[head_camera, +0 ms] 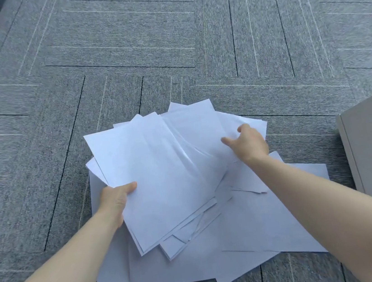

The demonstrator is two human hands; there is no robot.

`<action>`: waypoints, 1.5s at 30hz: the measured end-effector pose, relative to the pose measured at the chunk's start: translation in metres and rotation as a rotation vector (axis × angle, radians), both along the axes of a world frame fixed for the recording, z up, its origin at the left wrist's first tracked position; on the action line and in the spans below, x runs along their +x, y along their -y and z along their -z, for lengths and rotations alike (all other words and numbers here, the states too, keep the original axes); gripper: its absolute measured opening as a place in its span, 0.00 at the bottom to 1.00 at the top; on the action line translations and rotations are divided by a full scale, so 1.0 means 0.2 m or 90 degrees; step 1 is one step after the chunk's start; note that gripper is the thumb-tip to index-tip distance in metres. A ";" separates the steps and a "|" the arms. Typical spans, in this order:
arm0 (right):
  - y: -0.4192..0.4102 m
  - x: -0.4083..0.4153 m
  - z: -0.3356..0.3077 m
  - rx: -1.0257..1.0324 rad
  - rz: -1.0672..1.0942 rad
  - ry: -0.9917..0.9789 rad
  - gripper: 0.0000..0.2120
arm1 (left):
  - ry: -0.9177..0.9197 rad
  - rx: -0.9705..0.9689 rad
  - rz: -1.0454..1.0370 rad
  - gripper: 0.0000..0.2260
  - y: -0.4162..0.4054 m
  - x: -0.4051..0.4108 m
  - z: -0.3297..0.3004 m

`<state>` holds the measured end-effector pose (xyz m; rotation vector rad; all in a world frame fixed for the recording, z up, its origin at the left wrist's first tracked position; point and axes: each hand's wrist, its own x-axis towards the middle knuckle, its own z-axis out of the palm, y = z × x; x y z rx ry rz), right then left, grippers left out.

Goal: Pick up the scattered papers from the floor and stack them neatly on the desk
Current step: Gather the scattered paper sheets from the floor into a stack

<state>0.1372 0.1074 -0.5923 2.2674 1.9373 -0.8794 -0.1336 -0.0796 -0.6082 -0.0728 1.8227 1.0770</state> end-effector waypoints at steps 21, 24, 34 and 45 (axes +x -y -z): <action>0.04 0.12 0.04 -0.043 0.362 -0.507 0.06 | 0.146 0.052 -0.168 0.10 -0.02 0.02 0.05; 0.08 0.13 0.04 -0.024 0.480 -0.575 0.11 | 0.165 0.052 -0.175 0.08 -0.04 0.06 0.04; -0.03 0.31 0.05 -0.060 0.240 -0.099 0.04 | 0.099 0.062 -0.172 0.14 -0.04 0.04 0.08; -0.09 0.27 0.00 -0.053 0.340 -0.087 0.23 | 0.101 0.046 -0.148 0.20 -0.04 0.05 0.09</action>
